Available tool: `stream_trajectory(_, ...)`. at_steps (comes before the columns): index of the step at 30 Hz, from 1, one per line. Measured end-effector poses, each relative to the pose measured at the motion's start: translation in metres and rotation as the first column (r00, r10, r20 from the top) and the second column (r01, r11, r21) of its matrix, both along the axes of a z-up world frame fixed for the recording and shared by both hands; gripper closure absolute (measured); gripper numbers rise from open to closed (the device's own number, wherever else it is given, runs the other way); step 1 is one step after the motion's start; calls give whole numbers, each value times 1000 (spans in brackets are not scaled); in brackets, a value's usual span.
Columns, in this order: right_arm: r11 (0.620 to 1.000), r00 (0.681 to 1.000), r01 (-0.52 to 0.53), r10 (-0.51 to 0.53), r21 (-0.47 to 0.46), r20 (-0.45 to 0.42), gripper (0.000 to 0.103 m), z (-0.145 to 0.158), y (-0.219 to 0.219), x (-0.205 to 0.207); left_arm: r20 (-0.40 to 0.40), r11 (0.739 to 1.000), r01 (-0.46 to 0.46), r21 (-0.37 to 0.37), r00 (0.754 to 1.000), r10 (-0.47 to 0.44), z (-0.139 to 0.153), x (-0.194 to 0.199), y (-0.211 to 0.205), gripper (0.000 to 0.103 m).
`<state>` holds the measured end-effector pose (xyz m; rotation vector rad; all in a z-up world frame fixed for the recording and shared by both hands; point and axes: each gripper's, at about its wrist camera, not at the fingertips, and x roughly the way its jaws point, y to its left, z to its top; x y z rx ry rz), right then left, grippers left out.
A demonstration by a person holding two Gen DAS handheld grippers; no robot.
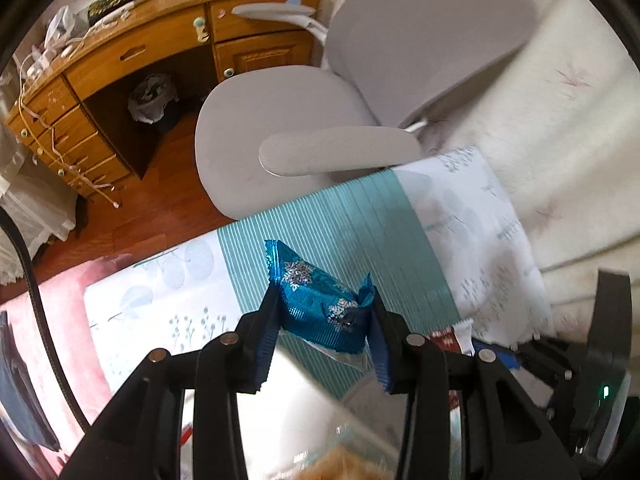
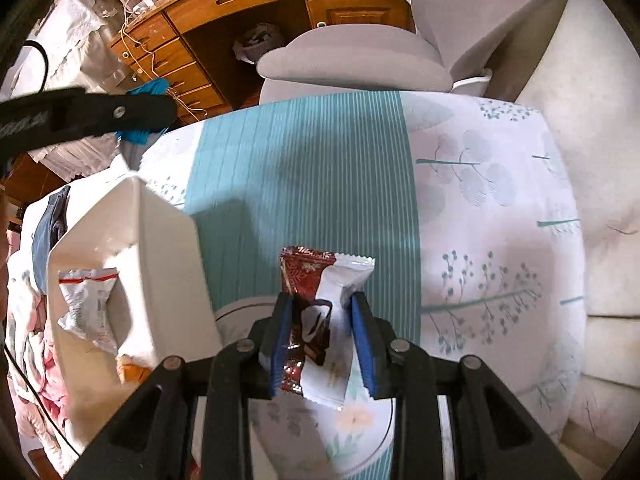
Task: Organize snacks
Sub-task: 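Carry both items over the tray and open both grippers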
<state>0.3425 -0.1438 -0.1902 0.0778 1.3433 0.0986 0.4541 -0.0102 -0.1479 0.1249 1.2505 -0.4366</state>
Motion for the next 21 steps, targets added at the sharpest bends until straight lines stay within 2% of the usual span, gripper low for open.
stream_trajectory(5, 1000, 999, 8, -8, -3, 37, 73, 34, 16, -22, 26, 999, 43, -29, 999, -42, 33, -43, 17, 64)
stream_trajectory(8, 1000, 998, 23, -24, 8, 61, 73, 53, 27, -36, 33, 998, 36, -50, 999, -35, 49, -70, 36, 64)
stream_trajectory(12, 999, 995, 28, -30, 24, 94, 73, 72, 47, -60, 30, 997, 12, -82, 1000, -9, 58, -102, 67, 64)
stream_trajectory(15, 999, 993, 28, -33, 43, 116, 73, 80, 62, -76, 27, 994, -39, -105, 999, 42, 63, -128, 95, 64)
stream_trajectory(19, 998, 991, 27, -35, 58, 132, 73, 89, 83, -100, -10, 985, -96, -144, 995, 95, 62, -156, 122, 64)
stream_trajectory(21, 997, 989, 12, -24, 76, 147, 73, 94, 93, -112, -8, 985, -103, -140, 995, 103, 61, -168, 129, 64)
